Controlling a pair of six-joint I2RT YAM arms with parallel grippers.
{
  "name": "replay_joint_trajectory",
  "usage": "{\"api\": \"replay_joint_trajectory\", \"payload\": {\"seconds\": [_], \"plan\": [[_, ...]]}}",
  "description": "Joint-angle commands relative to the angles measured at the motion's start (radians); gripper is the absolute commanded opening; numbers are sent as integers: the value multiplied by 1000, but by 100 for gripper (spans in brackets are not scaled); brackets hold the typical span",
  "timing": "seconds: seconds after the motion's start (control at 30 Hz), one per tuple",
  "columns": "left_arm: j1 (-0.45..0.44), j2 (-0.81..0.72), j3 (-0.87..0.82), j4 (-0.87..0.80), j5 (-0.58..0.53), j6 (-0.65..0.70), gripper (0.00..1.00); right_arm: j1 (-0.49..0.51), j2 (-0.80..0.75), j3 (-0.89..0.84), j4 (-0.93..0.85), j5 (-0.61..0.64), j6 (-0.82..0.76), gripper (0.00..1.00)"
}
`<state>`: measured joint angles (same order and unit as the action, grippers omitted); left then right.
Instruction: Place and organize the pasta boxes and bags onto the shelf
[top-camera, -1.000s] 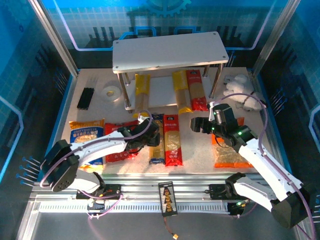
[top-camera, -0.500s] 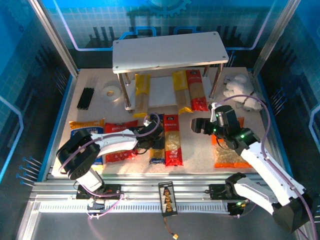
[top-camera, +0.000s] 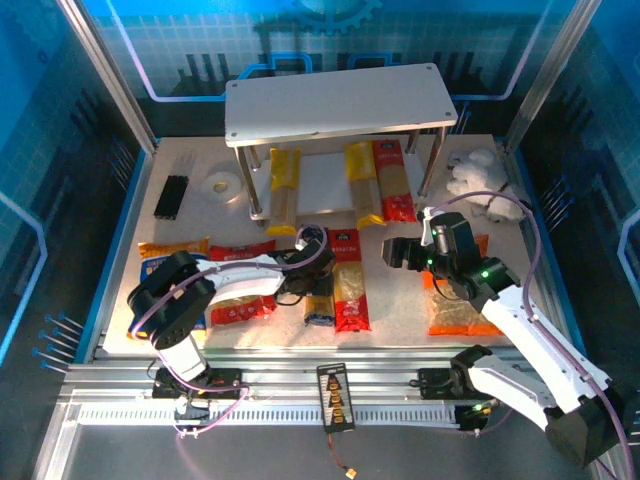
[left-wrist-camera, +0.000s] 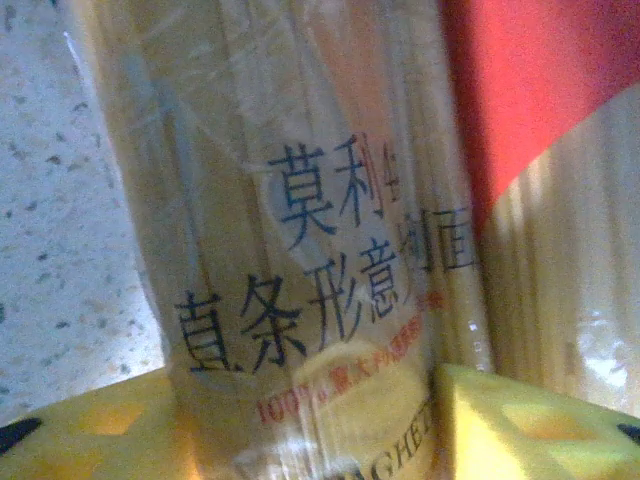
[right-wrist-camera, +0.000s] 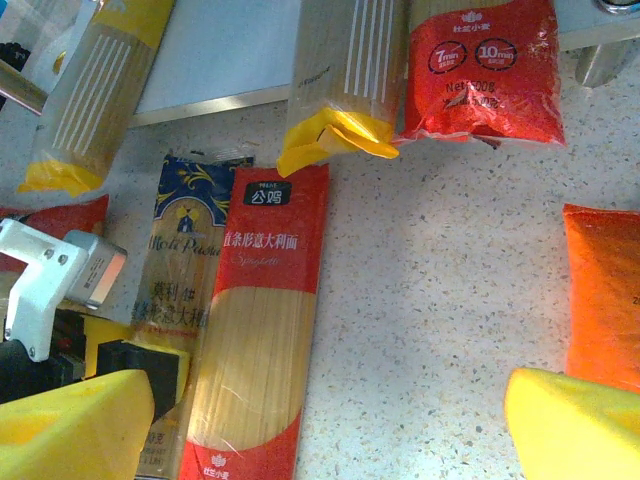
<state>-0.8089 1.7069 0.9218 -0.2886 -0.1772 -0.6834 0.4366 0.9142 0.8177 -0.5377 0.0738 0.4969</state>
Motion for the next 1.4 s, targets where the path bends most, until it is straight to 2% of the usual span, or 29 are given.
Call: {"api": "replay_joint_trajectory", "payload": {"seconds": [0.0, 0.13, 0.2, 0.23, 0.6, 0.87, 1.23, 1.37], "plan": [[-7, 52, 11, -8, 42, -6, 47, -17, -20, -12, 8, 0, -9, 92], [-6, 49, 27, -28, 53, 4, 35, -19, -21, -10, 9, -4, -11, 92], [-7, 40, 28, -31, 49, 2, 6, -21, -22, -9, 8, -5, -11, 92], [-6, 36, 28, -30, 49, 2, 0, -20, -23, -9, 8, -6, -9, 92], [-4, -38, 24, -33, 64, 16, 0, -21, -39, -14, 1, -2, -6, 92], [9, -197, 9, -49, 49, 28, 0, -23, -52, -14, -7, 1, -3, 92], [33, -386, 22, -45, 99, 44, 0, -22, -50, -11, 0, -13, 11, 92], [69, -426, 48, -35, 103, 68, 0, -20, -39, -9, 4, -20, 13, 92]]}}
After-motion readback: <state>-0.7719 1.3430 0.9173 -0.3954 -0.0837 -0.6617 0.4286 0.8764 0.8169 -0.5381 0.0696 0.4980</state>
